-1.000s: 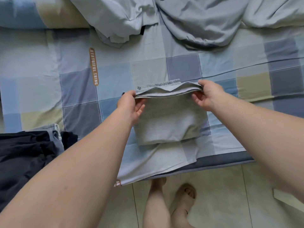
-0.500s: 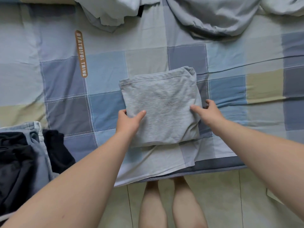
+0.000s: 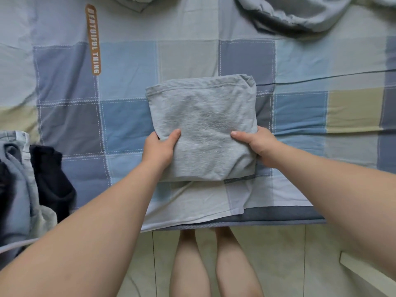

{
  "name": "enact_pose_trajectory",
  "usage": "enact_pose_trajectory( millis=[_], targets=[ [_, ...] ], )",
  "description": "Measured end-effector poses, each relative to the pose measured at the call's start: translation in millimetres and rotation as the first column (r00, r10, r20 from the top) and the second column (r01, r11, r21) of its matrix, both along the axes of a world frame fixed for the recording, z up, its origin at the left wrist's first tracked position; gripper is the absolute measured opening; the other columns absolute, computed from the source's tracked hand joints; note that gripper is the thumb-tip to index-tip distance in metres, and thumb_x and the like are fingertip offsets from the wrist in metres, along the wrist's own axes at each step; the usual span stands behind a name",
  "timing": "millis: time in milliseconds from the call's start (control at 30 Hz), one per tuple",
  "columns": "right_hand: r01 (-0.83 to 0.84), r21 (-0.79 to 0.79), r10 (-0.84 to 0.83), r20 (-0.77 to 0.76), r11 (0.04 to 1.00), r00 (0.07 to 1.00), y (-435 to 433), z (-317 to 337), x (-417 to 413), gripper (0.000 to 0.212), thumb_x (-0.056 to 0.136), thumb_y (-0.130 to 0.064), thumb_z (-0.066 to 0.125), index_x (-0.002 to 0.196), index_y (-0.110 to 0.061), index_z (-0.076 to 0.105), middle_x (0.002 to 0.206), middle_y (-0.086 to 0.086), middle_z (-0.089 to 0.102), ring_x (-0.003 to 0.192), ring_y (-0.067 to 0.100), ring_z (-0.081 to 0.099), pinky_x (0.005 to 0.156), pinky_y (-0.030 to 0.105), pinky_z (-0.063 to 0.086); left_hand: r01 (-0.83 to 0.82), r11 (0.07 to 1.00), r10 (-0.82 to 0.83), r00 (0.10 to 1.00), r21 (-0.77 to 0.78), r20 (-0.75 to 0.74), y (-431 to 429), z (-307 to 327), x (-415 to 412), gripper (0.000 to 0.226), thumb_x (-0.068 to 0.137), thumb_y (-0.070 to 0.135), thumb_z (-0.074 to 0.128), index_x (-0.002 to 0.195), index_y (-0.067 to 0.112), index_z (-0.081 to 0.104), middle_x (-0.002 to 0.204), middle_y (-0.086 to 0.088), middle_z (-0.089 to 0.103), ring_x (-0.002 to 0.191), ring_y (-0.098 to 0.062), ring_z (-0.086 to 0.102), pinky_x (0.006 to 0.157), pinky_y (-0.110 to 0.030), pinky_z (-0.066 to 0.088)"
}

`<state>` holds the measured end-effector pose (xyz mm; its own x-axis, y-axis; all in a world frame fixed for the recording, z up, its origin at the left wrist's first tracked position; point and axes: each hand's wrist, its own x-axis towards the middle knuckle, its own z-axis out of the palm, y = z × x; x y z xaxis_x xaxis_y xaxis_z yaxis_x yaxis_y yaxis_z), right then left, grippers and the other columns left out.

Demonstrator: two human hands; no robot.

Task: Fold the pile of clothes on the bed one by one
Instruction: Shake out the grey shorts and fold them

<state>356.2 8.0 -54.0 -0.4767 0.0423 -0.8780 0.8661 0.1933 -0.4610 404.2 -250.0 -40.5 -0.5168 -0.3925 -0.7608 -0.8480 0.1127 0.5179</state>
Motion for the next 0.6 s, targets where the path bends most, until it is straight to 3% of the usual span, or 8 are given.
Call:
enact_pose_trajectory(
  millis=[233,300,400,467,533,600],
  targets=[
    [-0.029,-0.039,0.028,-0.024,0.999,0.999,-2.5,85.9,-4.8,0.026,0.081,-0.015,0.082,0.103,-0.011,0.071,0.108,0.01,0.076,0.101,0.027,0.072,0.093,0.039,0.057,-0.022,0.994,0.019,0.999,0.104,0.027,-8.2,79.0,10.7,0.025,0.092,0.043,0.07,0.109,0.024,0.067,0.105,0.008,0.071,0.104,-0.02,0.067,0.102,-0.042,0.051],
    [-0.059,-0.031,0.058,-0.032,0.998,0.998,-7.8,125.1,-2.1,0.03,0.08,-0.017,0.083,0.107,-0.011,0.071,0.107,0.008,0.076,0.1,0.028,0.072,0.093,0.039,0.057,-0.042,0.992,0.038,0.999,0.116,0.035,-14.6,119.5,17.0,0.038,0.087,0.048,0.073,0.113,0.021,0.068,0.104,0.007,0.071,0.102,-0.021,0.067,0.102,-0.041,0.051],
    [-0.104,-0.03,0.103,-0.038,0.994,0.994,-20.4,187.9,6.9,0.039,0.077,-0.023,0.086,0.111,-0.012,0.071,0.105,0.006,0.077,0.098,0.027,0.073,0.092,0.04,0.058,-0.078,0.984,0.076,0.997,0.16,0.023,-27.8,179.5,34.8,0.074,0.066,0.064,0.076,0.124,0.02,0.067,0.115,0.003,0.072,0.107,-0.023,0.067,0.103,-0.043,0.05],
    [-0.126,-0.042,0.124,-0.056,0.991,0.991,-33.9,228.2,14.6,0.037,0.078,-0.023,0.085,0.11,-0.012,0.07,0.104,0.007,0.077,0.098,0.028,0.073,0.089,0.039,0.058,-0.124,0.979,0.128,0.992,0.161,-0.012,-38.8,220.2,50.1,0.063,0.075,0.058,0.077,0.124,0.019,0.066,0.12,0.002,0.071,0.112,-0.024,0.066,0.105,-0.043,0.049],
    [-0.148,-0.055,0.143,-0.083,0.988,0.986,-50.9,264.1,23.3,0.039,0.079,-0.023,0.084,0.113,-0.01,0.069,0.104,0.008,0.077,0.098,0.029,0.073,0.087,0.039,0.058,-0.174,0.97,0.185,0.982,0.169,-0.049,-50.5,263.7,65.5,0.072,0.081,0.056,0.075,0.137,0.014,0.057,0.132,0.005,0.062,0.123,-0.022,0.059,0.108,-0.038,0.044],
    [-0.18,-0.069,0.172,-0.11,0.981,0.979,-72.7,292.8,31.6,0.039,0.079,-0.023,0.084,0.113,-0.009,0.07,0.103,0.008,0.077,0.098,0.03,0.073,0.088,0.042,0.058,-0.232,0.961,0.247,0.965,0.152,-0.087,-68.5,288.5,80.8,0.065,0.092,0.042,0.07,0.144,0.01,0.049,0.124,0.009,0.053,0.122,-0.016,0.053,0.096,-0.028,0.039]
  ],
)
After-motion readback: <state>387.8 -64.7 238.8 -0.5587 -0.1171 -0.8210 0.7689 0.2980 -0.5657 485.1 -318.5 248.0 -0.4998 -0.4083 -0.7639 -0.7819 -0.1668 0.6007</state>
